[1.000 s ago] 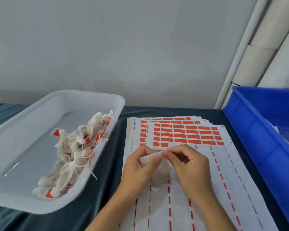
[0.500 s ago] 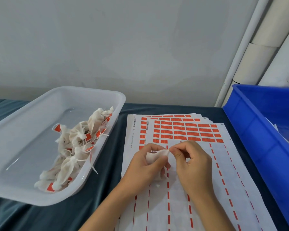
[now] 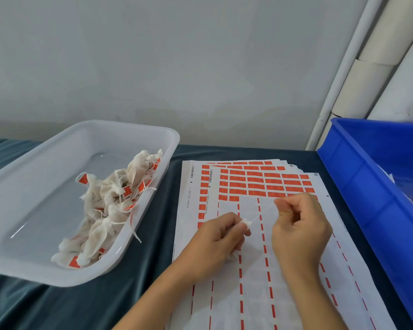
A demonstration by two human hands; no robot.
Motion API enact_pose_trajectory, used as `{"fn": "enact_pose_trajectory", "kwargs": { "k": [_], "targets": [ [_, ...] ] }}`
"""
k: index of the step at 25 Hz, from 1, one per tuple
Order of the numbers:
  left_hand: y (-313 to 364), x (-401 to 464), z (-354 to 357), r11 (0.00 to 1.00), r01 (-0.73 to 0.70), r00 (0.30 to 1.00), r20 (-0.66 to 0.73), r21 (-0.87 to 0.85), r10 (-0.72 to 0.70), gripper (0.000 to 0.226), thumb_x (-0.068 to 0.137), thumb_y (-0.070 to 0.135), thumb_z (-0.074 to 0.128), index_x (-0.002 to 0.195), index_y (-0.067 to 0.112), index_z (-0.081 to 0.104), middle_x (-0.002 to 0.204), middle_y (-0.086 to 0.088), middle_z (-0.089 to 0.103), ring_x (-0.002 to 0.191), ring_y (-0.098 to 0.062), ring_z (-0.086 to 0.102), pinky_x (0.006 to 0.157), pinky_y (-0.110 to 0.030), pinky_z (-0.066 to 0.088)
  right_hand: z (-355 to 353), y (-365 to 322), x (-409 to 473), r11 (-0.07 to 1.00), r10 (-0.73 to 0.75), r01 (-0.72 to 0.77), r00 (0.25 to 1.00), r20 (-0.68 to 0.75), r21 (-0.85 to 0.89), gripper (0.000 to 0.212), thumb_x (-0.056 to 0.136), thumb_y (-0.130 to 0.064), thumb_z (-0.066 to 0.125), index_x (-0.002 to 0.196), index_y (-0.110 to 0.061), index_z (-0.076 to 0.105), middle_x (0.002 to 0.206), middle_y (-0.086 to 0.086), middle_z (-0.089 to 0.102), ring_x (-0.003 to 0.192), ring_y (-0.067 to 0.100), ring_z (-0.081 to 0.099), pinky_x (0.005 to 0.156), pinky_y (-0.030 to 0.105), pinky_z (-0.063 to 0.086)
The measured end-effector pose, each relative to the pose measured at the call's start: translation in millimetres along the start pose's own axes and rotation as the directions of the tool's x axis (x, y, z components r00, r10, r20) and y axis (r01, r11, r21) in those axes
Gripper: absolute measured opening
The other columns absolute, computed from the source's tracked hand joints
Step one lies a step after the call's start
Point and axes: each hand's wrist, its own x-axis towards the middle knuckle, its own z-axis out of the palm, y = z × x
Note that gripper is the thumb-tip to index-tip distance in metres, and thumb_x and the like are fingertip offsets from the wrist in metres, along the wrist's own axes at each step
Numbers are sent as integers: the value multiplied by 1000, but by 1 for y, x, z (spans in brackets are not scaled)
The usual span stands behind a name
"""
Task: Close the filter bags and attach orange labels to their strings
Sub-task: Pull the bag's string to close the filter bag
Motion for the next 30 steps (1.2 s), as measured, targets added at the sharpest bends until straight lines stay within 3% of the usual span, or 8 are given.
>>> {"fn": "enact_pose_trajectory", "kwargs": {
  "k": [4,8,11,14,17,20,24,30],
  "targets": [
    [2,-2,-3,996,14,1000,5,-84,-14,28,99,58,46,86,42,64,90,12,71,87,-8,69,82,-19,56,6,-2,-4,970,188,-194,981,53,148,10,94,-44,60,90,-35,60,88,-26,67,91,-2,66,71,14,48],
    [1,-1,-8,967,31,998,-40,-253,-43,27,105,42,48,100,21,65,90,6,70,86,-10,68,83,-18,55,8,4,-4,936,285,-323,929,235,140,23,99,-56,46,100,-42,64,101,-33,66,101,-10,62,75,15,50],
    [1,2,-10,958,40,994,-88,-284,-68,26,110,32,49,103,13,65,86,5,71,82,-12,69,88,-28,58,8,5,-6,950,222,-279,918,327,138,28,103,-53,42,124,-53,61,126,-42,56,122,-16,51,96,18,46],
    [3,3,-11,962,15,993,-108,-273,-46,28,109,31,50,100,10,65,84,3,71,81,-13,68,90,-34,59,8,-1,-11,979,62,-144,882,467,141,39,102,-54,46,141,-56,50,143,-44,43,136,-15,39,98,12,36],
    [1,4,-11,968,-17,992,-127,-252,-16,27,109,27,50,99,8,66,86,-4,72,79,-16,69,83,-28,60,11,-6,-14,991,18,-87,832,555,98,27,98,-61,54,123,-55,62,129,-41,55,128,-13,48,95,9,41],
    [0,3,-10,977,-10,996,-93,-214,-10,28,110,32,49,100,14,68,90,-4,72,83,-20,70,84,-25,60,9,-7,-14,990,27,-91,873,487,108,7,89,-54,63,95,-50,65,100,-34,66,108,-9,60,81,2,47],
    [1,-2,-11,966,70,997,-14,-251,-76,32,107,50,45,101,36,73,99,7,75,93,-14,73,87,-24,60,8,-6,-14,989,16,-67,936,351,134,13,86,-49,67,94,-39,70,98,-25,70,101,-3,64,79,1,48],
    [3,-4,-17,907,91,993,-30,-411,-113,33,103,48,55,99,21,74,101,-1,75,91,-16,72,87,-25,59,8,-8,-15,983,51,-109,935,351,148,10,86,-51,66,95,-45,68,97,-25,70,100,-6,64,80,0,46]
  ]
}}
